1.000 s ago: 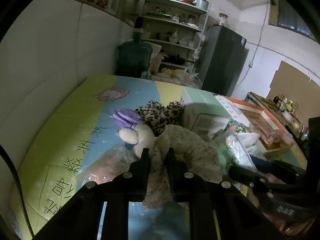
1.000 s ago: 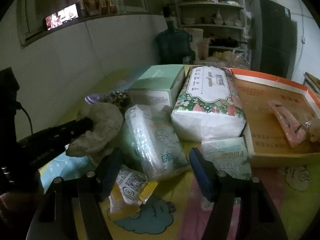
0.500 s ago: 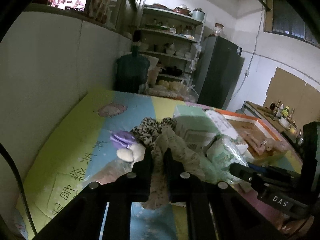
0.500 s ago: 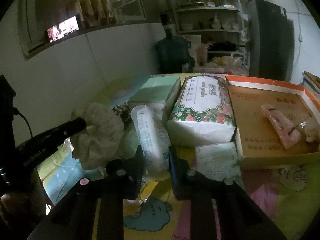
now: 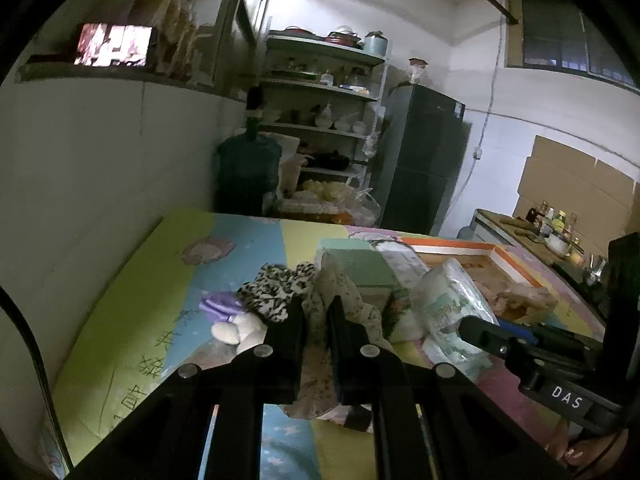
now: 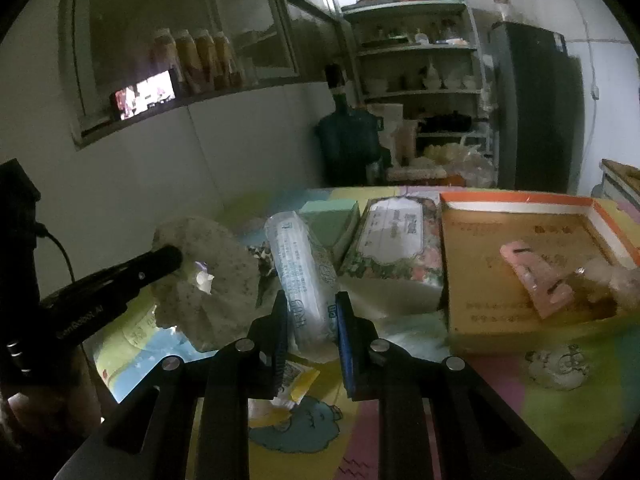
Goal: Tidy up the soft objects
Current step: 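Carry the fabric ring with the left tool into the box while the right tool carries the roll there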
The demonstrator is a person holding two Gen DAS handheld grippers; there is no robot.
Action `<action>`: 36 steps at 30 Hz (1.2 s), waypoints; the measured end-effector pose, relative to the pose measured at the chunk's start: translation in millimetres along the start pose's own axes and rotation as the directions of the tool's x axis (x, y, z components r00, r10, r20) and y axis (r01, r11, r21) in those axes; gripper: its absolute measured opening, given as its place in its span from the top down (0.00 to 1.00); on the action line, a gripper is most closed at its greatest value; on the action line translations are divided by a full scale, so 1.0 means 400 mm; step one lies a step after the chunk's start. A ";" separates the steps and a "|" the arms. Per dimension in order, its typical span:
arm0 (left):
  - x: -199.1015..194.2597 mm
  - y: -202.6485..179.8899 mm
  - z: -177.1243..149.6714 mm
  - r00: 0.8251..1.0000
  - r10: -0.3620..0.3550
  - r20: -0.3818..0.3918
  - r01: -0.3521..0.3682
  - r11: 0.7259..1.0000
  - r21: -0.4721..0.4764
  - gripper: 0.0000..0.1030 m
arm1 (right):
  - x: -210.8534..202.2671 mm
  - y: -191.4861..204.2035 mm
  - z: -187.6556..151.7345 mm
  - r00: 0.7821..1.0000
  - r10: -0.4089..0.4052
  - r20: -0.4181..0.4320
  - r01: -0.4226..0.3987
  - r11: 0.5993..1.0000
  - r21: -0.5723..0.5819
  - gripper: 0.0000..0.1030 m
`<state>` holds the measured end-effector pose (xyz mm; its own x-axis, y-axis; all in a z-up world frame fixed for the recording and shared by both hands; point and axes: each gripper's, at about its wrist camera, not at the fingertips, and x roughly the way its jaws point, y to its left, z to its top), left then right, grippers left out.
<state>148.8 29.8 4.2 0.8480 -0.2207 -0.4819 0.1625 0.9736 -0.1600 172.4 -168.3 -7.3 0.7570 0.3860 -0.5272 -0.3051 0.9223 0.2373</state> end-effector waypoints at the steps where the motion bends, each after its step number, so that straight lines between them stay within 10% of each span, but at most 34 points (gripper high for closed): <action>1: -0.001 -0.008 0.003 1.000 -0.003 0.002 0.003 1.000 0.007 0.89 | -0.008 -0.002 0.001 1.000 -0.002 0.006 0.002 1.000 0.000 0.78; 36: 0.092 -0.265 0.086 0.985 -0.168 -0.026 0.170 0.975 0.141 0.89 | -0.154 -0.198 0.038 0.981 -0.151 0.118 0.138 0.984 0.113 0.78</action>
<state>180.0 -79.4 33.0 0.7953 -0.3825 -0.4702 0.3739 0.9202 -0.1161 158.7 -265.2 18.6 0.8573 0.2375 -0.4568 -0.1308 0.9586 0.2530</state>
